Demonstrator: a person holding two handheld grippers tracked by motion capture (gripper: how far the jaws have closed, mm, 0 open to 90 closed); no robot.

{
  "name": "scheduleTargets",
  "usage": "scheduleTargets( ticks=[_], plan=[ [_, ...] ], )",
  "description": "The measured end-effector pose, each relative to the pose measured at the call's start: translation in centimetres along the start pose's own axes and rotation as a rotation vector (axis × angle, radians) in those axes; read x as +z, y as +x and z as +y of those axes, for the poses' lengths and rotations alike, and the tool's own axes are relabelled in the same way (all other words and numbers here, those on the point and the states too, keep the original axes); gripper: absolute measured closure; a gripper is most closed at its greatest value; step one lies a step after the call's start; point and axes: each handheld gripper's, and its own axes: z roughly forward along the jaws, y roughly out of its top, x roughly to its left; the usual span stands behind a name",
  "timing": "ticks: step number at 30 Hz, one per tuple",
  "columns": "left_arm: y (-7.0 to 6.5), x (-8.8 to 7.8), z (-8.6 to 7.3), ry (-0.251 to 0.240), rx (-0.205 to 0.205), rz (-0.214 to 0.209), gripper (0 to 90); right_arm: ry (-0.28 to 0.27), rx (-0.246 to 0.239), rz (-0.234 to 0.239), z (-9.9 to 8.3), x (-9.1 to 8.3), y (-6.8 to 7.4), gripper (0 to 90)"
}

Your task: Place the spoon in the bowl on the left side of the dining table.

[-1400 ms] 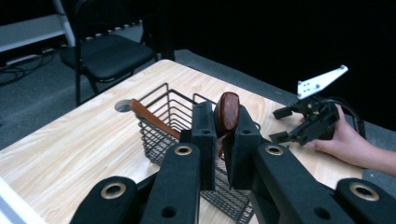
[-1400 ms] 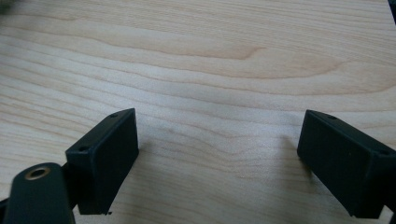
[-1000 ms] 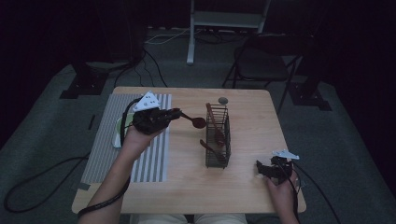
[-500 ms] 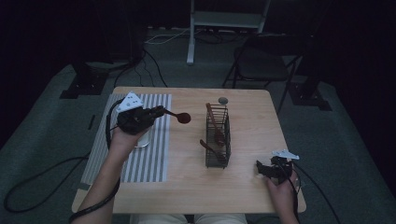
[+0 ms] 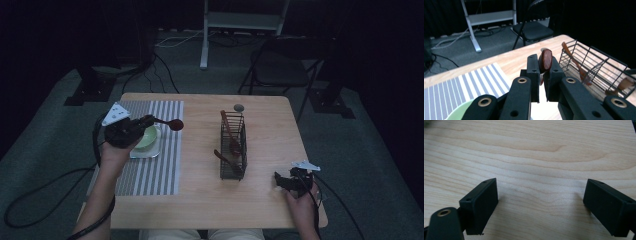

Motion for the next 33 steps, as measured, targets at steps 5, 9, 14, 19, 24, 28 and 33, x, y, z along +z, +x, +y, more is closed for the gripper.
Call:
scheduleTargets(
  ticks=[5, 9, 14, 19, 24, 28, 33],
  plan=[
    [1.3, -0.6, -1.1, 0.001, -0.038, 0.033, 83.8, 0.001, 0.0, 0.0, 0.0, 0.0, 0.0, 11.9],
    [2.2, -1.1, -1.9, -0.012, -0.067, 0.07, 83.8, 0.0, 0.0, 0.0, 0.0, 0.0, 0.0, 11.9],
    [3.3, -1.6, -3.1, 0.005, -0.085, 0.155, 83.8, 0.0, 0.002, 0.0, 0.0, 0.0, 0.0, 11.8],
    [4.6, -2.0, -4.5, 0.014, -0.123, 0.182, 83.8, 0.0, 0.001, 0.0, 0.0, 0.0, 0.0, 11.8],
    [5.5, -2.2, -5.5, 0.019, -0.139, 0.222, 83.8, 0.001, 0.001, 0.0, 0.0, 0.0, 0.0, 11.9],
    [6.3, -2.1, -6.5, 0.017, -0.175, 0.25, 83.8, 0.0, 0.001, 0.0, 0.0, 0.0, 0.0, 11.9],
    [6.8, -1.9, -7.9, 0.019, -0.217, 0.26, 83.8, 0.0, 0.001, 0.0, 0.0, 0.0, 0.0, 11.9]
  ],
)
